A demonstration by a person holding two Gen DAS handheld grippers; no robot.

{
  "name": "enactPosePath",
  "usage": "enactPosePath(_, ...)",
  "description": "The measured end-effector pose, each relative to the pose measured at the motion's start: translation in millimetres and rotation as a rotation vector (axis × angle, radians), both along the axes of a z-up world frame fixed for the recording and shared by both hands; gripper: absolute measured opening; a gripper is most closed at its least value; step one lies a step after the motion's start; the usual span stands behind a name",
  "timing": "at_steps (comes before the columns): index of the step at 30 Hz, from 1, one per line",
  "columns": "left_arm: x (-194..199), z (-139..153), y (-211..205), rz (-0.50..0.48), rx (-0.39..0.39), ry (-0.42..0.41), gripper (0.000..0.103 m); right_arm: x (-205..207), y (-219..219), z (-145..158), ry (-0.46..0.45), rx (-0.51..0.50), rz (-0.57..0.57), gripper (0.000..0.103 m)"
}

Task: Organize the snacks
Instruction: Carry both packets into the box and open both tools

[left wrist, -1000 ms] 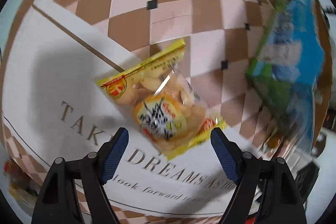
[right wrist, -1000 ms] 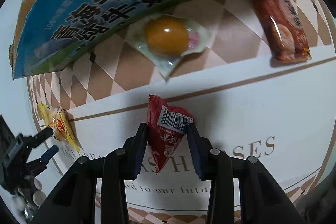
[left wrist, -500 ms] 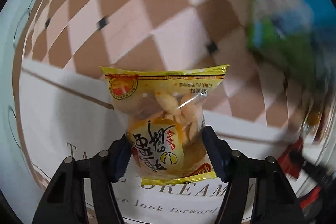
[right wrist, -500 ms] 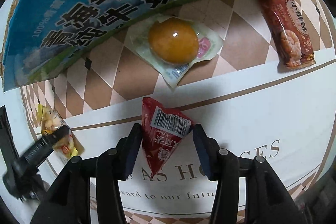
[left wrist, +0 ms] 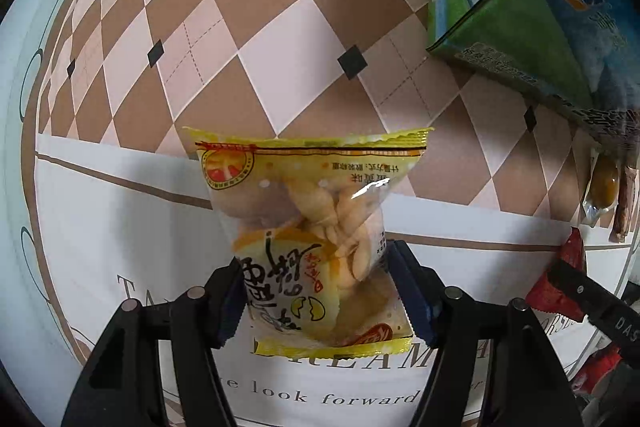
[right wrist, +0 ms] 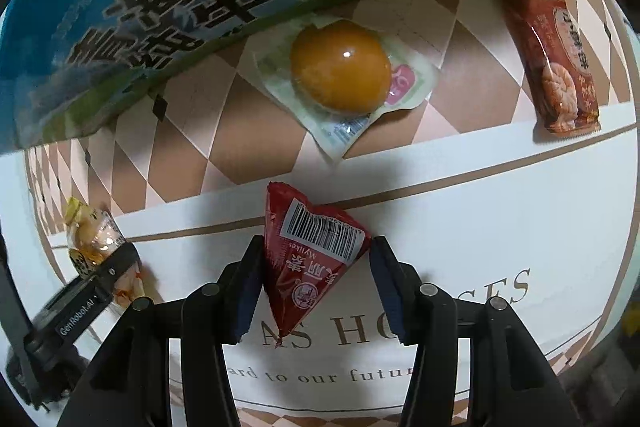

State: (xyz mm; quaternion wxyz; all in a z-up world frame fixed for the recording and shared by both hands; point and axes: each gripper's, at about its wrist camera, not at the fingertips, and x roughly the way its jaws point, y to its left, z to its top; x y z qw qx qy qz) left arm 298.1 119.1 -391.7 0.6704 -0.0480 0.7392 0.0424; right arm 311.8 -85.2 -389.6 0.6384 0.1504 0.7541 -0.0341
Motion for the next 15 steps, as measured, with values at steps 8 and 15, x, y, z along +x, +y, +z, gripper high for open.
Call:
enactPosePath(8,-16,10,5,-0.023,0.018,-0.039,0.054,-3,26,4,-0.054,-0.054,0.071,0.052)
enactPosePath(15,-23,16,-8,-0.052,0.001,-0.042,0.046,-16,31,7,-0.074,-0.05,0.093,0.051)
